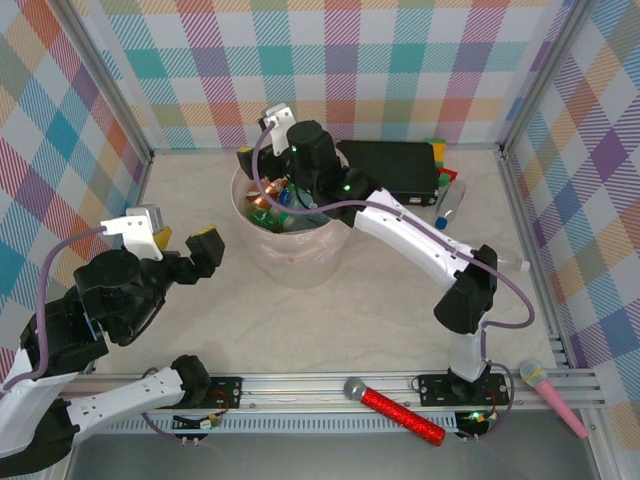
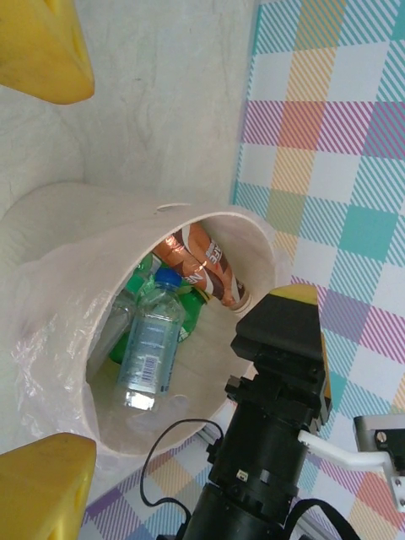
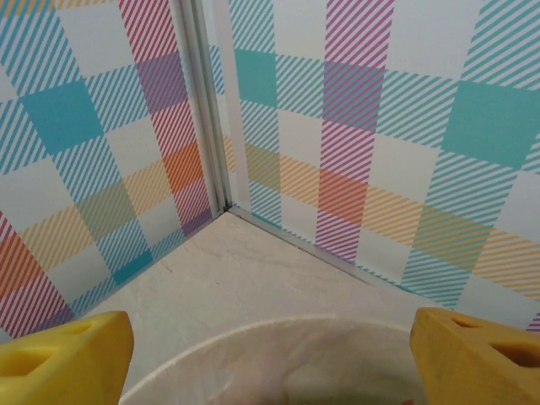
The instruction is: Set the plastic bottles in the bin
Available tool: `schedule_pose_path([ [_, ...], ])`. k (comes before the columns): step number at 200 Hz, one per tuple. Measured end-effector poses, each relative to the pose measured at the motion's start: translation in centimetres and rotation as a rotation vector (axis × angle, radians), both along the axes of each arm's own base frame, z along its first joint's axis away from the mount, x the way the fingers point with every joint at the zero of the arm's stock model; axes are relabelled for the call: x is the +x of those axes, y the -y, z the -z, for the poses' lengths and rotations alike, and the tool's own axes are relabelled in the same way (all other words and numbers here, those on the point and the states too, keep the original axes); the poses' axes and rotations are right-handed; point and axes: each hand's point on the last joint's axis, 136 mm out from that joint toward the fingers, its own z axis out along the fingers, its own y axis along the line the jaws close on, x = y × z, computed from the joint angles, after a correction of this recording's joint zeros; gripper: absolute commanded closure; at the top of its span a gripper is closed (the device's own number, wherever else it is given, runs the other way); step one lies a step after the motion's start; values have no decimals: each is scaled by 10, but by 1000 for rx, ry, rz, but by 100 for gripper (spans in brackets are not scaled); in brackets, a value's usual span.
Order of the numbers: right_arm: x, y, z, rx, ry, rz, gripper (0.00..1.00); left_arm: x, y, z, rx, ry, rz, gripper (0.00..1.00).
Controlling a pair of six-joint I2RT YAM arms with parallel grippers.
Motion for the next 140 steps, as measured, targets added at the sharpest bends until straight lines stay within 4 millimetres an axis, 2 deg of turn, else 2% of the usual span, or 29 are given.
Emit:
schedule_pose_path([
  [14, -4, 7, -5, 0, 5, 7, 14, 1, 1, 1, 3, -4, 0, 0],
  [33, -9, 18, -15, 5, 17, 23, 0, 2, 5, 3, 8, -11, 9, 0],
  [71, -16, 43, -34, 12, 42, 84, 1, 6, 21, 9, 31, -43, 51, 0],
  [96, -18, 64, -31, 0, 10, 142, 1, 9, 36, 12, 48, -70, 91, 0],
  [116, -15, 90, -22, -11, -54, 214, 1, 11, 46, 14, 58, -89, 123, 0],
  [140, -7, 141, -5, -13, -153, 340, 1, 9, 55, 18, 74, -113, 168, 0],
])
